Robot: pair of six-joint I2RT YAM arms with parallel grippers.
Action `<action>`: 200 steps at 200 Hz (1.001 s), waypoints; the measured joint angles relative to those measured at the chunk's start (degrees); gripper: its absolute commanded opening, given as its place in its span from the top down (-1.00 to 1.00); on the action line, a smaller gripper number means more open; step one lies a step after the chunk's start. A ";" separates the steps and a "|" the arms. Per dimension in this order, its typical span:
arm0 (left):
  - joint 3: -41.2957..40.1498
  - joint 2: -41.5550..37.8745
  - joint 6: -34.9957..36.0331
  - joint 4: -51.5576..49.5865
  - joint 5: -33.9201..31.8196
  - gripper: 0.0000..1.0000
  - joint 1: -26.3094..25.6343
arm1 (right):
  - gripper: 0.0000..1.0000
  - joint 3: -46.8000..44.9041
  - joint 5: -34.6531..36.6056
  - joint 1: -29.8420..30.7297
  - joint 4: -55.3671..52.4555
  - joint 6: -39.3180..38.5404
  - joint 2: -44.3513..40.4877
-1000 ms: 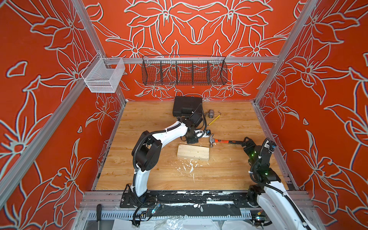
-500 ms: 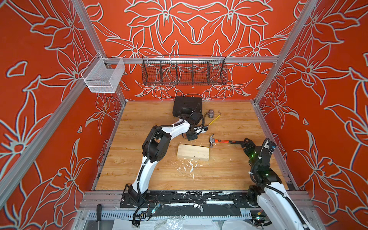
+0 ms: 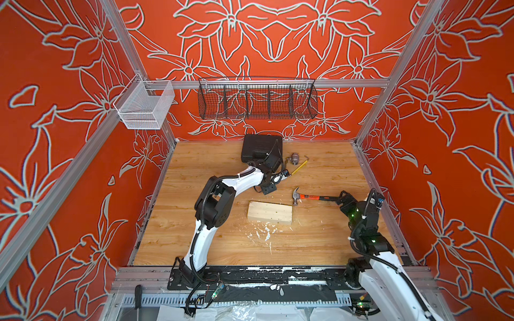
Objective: Use a claw hammer to pull out a nail
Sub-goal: Place the nail at the center of the board, then reset both arms
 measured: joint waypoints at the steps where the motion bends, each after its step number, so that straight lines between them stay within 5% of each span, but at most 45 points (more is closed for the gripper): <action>1: -0.13 -0.44 -0.22 0.13 -0.04 -0.30 0.07 | -0.95 0.13 -0.04 0.00 0.02 -0.20 0.17; 23: -2.84 -8.00 -4.98 3.21 0.68 -0.50 2.23 | -0.95 5.75 -2.16 0.00 1.49 -7.43 5.99; 28: -4.09 -10.40 -5.99 4.46 1.01 -0.98 3.15 | -0.95 6.84 -2.58 0.00 2.16 -9.16 7.32; 110: -46.18 -50.01 -27.32 25.49 -5.44 -0.95 23.54 | -0.96 5.09 -2.29 0.00 20.31 -33.77 24.48; 147: -64.65 -52.96 -31.58 34.80 -11.41 -0.95 28.87 | -0.95 0.70 -3.39 0.17 31.58 -38.34 33.11; 172: -69.96 -51.19 -34.45 43.28 -11.19 -0.95 30.45 | -0.95 -2.67 -3.56 1.03 44.68 -40.28 42.75; 200: -75.54 -47.39 -35.01 55.56 -8.92 -0.95 30.91 | -0.95 -3.56 -3.56 1.79 47.74 -41.46 45.57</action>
